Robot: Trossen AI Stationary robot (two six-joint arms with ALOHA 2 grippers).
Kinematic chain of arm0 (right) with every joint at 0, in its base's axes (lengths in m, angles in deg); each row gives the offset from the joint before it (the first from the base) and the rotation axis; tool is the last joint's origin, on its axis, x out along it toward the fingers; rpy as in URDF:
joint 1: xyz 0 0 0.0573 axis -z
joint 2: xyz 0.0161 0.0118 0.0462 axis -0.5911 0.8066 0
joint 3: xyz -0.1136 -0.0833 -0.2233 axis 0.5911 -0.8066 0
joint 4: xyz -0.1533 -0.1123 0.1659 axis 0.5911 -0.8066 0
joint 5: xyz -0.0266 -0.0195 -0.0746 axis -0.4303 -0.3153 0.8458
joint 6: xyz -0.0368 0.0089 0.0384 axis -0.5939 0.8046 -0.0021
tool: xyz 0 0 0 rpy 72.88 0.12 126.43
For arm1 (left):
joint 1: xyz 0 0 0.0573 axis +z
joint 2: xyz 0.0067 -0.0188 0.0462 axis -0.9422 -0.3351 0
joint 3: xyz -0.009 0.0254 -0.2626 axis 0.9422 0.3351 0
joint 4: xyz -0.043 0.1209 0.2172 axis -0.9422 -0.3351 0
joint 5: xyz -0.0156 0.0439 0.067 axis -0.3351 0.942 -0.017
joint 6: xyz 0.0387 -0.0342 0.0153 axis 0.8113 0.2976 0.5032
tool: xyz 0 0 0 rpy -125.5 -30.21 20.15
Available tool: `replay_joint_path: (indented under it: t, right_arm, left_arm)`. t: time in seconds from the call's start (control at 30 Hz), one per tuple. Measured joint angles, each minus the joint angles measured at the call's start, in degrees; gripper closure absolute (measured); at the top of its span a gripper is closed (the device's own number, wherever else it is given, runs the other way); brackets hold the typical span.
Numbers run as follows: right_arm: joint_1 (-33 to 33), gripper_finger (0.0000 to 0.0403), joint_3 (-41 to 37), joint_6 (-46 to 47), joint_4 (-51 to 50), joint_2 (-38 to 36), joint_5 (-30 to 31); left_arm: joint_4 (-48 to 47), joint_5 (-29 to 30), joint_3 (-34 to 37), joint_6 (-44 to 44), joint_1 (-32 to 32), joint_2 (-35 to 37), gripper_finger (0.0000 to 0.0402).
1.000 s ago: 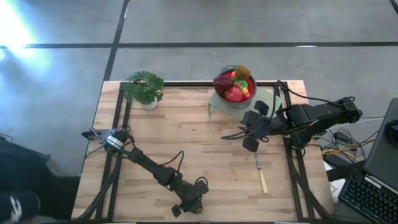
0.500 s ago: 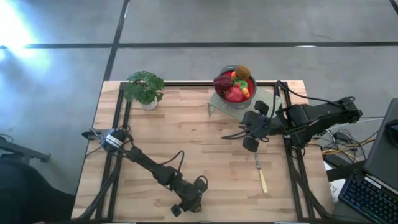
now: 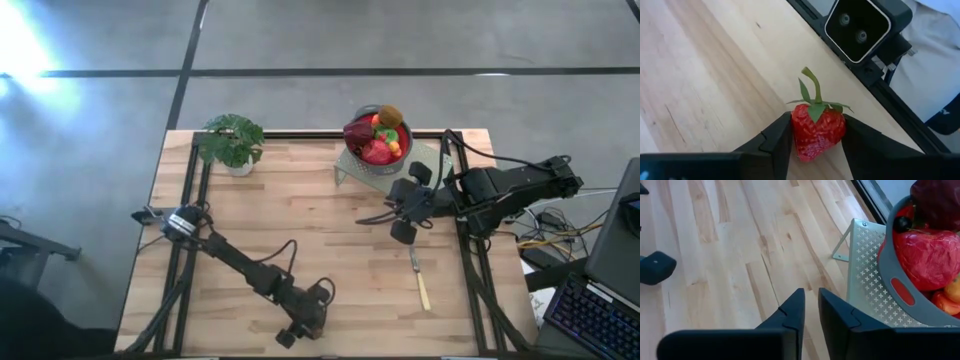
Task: Pick & Place Fruit
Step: Put the red strawberry into the red strainer bowl
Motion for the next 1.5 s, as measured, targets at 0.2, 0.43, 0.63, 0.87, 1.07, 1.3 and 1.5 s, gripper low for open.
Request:
replay_joint_path:
  t: [0.2, 0.43, 0.63, 0.87, 1.07, 1.3, 1.5]
  right_arm:
    - [0.0, 0.0333, 0.0, -8.8, 0.1, 0.0, 0.0]
    - [0.0, 0.0314, 0.0, -10.0, 1.2, 0.0, 0.0]
    - [0.0, 0.03, 0.0, -10.8, 1.2, 0.0, 0.0]
    - [-0.1, 0.031, 0.0, -13.3, 1.1, 0.0, 0.0]
    - [-0.1, 0.0343, 0.0, -18.6, 1.3, 0.0, 0.1]
    - [-0.6, 0.0381, 0.0, -24.2, 2.7, 0.1, 4.0]
    - [-2.2, 0.0391, 0.0, -29.9, 6.5, 0.1, 8.8]
  left_arm:
    - [-3.0, -0.6, 0.0, -3.2, 0.9, 1.1, 0.0253]
    - [-5.3, -0.3, 0.1, -4.7, 2.1, 3.0, 0.0251]
    - [-6.6, -0.3, 1.9, -5.0, 3.3, 5.9, 0.0251]
    - [-5.4, 3.8, 8.0, -6.5, 5.1, 11.5, 0.0251]
    - [7.6, 5.6, 14.4, -7.7, 6.3, 15.8, 0.025]
    - [20.4, 6.7, 21.4, -9.3, 7.8, 20.6, 0.025]
    - [31.3, 7.6, 27.1, -12.2, 9.4, 24.6, 0.025]
